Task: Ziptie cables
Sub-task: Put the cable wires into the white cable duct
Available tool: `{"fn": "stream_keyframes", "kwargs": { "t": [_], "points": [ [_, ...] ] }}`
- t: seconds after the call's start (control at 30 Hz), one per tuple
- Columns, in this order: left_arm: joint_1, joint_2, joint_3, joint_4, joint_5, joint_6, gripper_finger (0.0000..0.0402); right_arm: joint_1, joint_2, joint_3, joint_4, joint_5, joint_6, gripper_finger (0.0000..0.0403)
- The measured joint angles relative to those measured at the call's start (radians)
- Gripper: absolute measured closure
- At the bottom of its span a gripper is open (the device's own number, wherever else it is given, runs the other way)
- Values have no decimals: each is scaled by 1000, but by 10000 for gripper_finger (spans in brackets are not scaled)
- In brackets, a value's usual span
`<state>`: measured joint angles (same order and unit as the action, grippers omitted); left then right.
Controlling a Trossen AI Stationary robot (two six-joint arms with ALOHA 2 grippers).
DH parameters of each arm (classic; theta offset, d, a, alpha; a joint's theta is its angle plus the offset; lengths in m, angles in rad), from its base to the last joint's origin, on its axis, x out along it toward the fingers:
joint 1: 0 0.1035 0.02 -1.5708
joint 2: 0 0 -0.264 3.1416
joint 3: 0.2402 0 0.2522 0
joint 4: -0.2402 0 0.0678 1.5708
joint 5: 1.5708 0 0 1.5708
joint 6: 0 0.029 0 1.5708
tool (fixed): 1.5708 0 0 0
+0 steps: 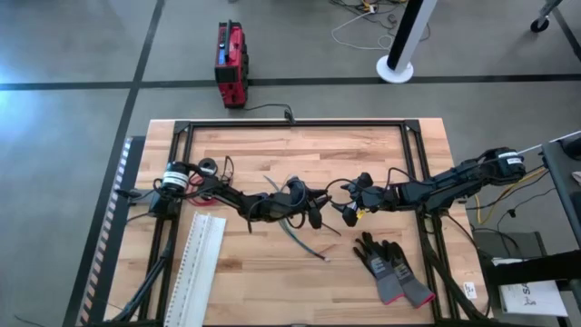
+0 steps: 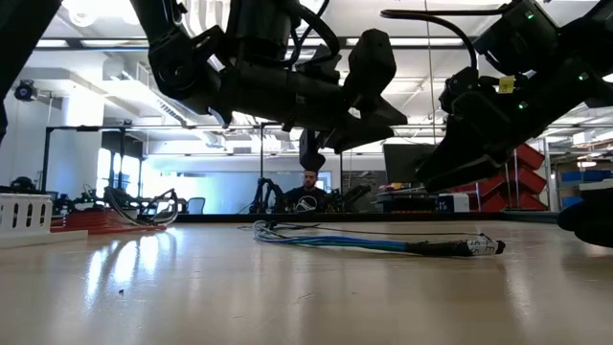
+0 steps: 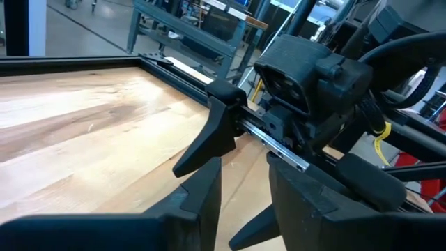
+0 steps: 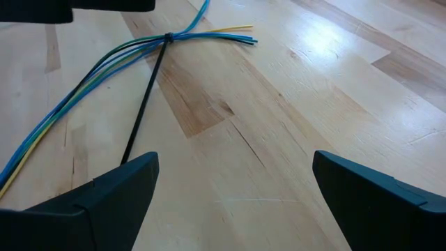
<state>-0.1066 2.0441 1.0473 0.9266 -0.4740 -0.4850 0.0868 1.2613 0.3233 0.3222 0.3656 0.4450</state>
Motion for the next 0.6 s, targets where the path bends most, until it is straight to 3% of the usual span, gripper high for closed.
{"fn": "stream_keyframes", "kwargs": {
  "t": [0.6],
  "points": [
    [-1, 0, 0, -1, 0, 30, 298, 0, 0, 0, 0, 0, 0, 32]
  ]
}}
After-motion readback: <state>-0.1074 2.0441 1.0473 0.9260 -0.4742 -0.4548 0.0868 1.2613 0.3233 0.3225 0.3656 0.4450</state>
